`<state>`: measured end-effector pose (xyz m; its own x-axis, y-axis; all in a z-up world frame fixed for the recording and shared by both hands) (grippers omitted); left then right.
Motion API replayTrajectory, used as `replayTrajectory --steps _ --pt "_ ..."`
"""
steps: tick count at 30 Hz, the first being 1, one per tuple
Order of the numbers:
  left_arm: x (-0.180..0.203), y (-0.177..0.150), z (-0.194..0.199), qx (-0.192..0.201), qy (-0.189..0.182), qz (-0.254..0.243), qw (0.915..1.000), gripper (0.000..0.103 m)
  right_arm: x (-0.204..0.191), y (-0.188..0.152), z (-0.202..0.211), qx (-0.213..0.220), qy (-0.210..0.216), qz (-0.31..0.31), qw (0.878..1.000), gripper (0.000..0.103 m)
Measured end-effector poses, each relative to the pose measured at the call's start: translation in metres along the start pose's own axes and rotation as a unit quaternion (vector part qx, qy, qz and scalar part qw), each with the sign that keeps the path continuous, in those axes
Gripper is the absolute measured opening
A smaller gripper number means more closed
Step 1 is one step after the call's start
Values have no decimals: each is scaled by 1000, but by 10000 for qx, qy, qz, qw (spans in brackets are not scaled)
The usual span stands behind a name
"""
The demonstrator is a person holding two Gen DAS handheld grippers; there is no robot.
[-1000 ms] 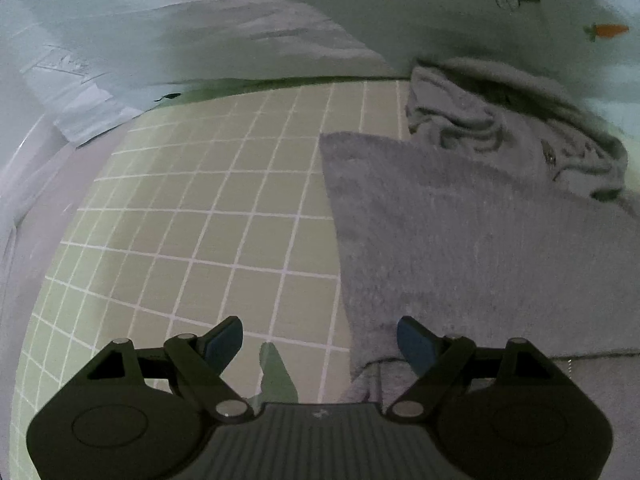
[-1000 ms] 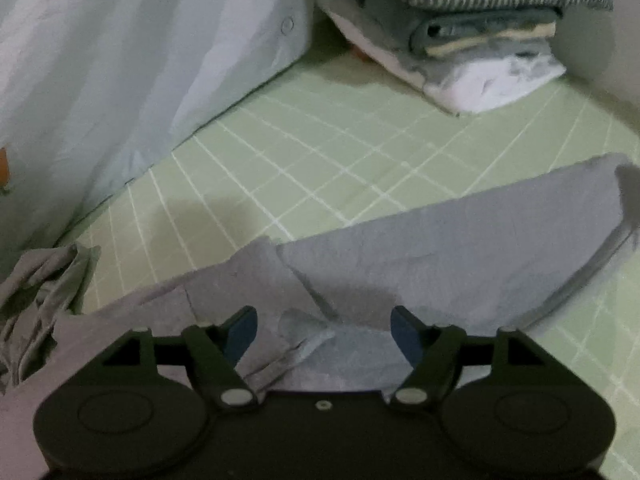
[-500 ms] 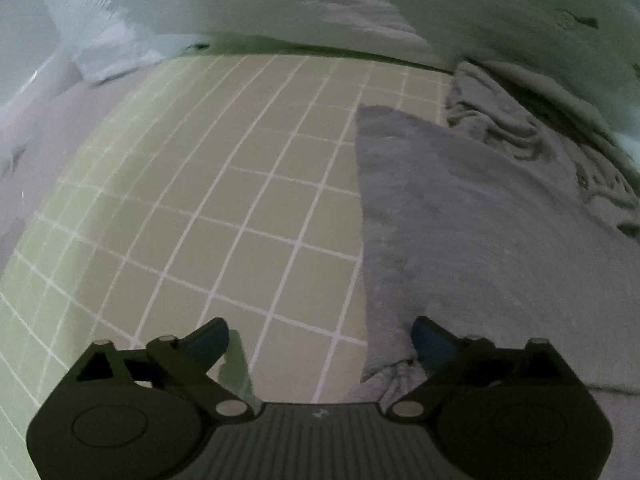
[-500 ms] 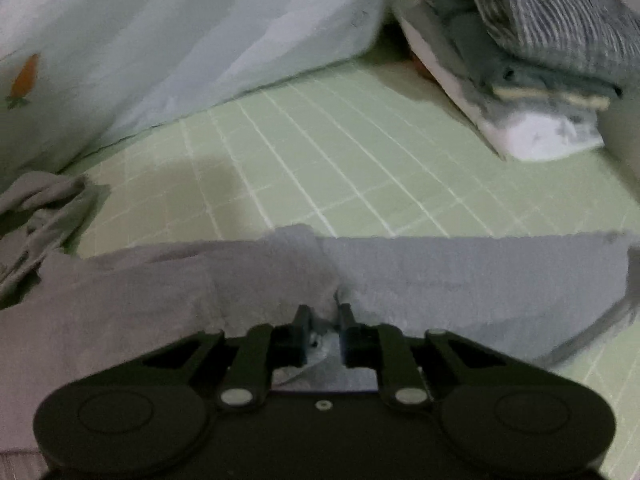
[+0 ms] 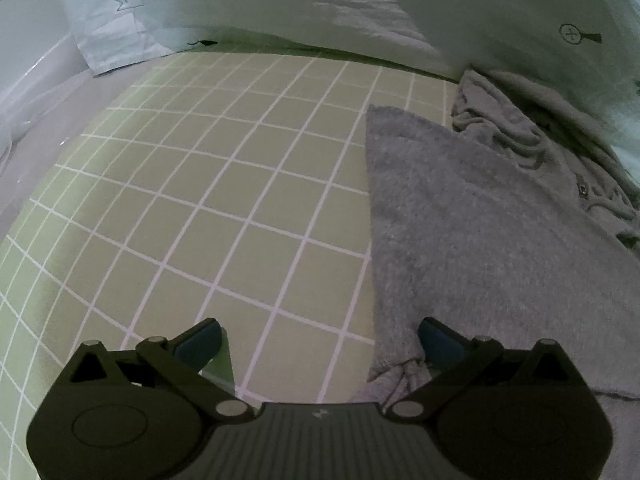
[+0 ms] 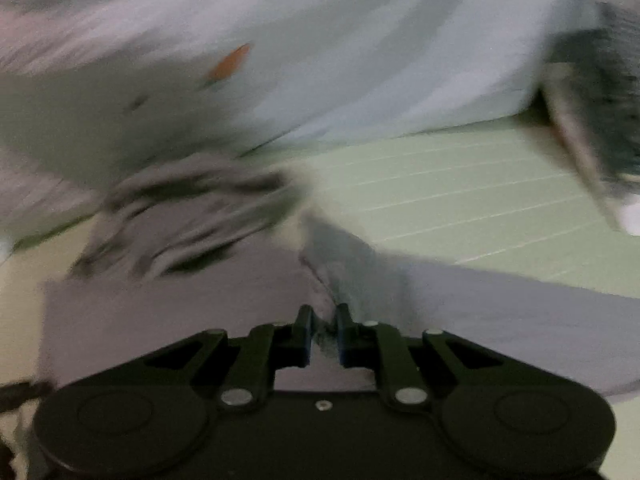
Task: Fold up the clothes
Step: 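Fold the hem up over the body with the right gripper and release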
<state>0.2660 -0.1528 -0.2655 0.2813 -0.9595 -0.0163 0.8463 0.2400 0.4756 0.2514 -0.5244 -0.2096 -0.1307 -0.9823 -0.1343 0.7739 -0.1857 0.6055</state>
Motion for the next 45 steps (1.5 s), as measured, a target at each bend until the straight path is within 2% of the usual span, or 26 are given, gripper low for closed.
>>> replayTrajectory --steps 1,2,3,4,5,6,7,9,13,16,20,24,26,29,35,37,40,41,42,43,45 --pt "0 0 0 -22 -12 -6 10000 103 -10 -1 1 -21 105 73 9999 22" --pt "0 1 0 -44 -24 -11 10000 103 -20 -3 1 -42 210 145 9997 28" --pt "-1 1 0 -82 -53 -19 10000 103 -29 -4 2 -63 314 218 9992 40" --pt "-1 1 0 -126 -88 -27 9999 103 -39 -6 3 -84 419 290 9987 48" --pt "-2 1 1 -178 -140 -18 9997 103 -49 -7 4 -105 524 363 9979 62" --pt "-3 0 3 -234 -199 -3 9995 103 -52 -8 6 -75 567 391 9976 71" --pt "-4 0 5 -290 -258 12 9992 103 -44 -8 11 51 499 337 9982 77" --pt "-5 1 15 -173 -159 -76 9997 103 -28 -9 21 302 360 229 9986 103" --pt "3 3 42 166 55 -437 9989 103 6 -9 41 804 83 13 9967 103" --pt "21 4 62 341 9 -510 9981 103 32 -14 52 1022 -121 -157 9946 103" --pt "63 0 87 660 -151 -736 9950 103 71 -20 52 968 -210 -393 9943 103" --pt "112 -7 107 929 -295 -1029 9899 103 104 -29 47 602 -126 -521 9967 103" --pt "137 -13 110 955 -360 -1140 9882 103 123 -33 45 524 -126 -570 9969 103" --pt "174 -21 109 933 -454 -1365 9852 103 155 -37 40 447 -439 -619 9961 103" --pt "242 -24 96 834 -746 -1800 9773 101 220 -29 20 387 -686 -1104 9908 103" --pt "262 -22 87 731 -875 -1891 9753 97 236 -25 12 370 -788 -1115 9899 103" --pt "282 -27 73 487 -961 -2055 9727 83 253 -22 1 316 -972 -1058 9891 103" --pt "288 -29 69 403 -986 -2110 9717 76 257 -22 -3 290 -1034 -1035 9888 103" --pt "295 -31 65 319 -1011 -2164 9705 65 260 -23 -6 270 -1086 -1009 9886 103" --pt "300 -34 60 224 -1057 -2219 9691 60 262 -23 -8 253 -1126 -990 9884 103" --pt "308 -41 53 30 -1149 -2308 9662 43 265 -27 -12 209 -1192 -977 9878 103"
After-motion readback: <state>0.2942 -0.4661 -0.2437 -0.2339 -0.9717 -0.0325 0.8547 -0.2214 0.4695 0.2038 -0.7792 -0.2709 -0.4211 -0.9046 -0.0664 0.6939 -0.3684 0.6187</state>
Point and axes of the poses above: each gripper's, at about its wrist camera, not at the fingertips, and z roughly against the way its jaws point, x to its right, y to its top, the point moved 10 cm from there along -z, roughly the way its jaws point, and after that the axes turned 3 degrees about y, right-handed, at the moved point
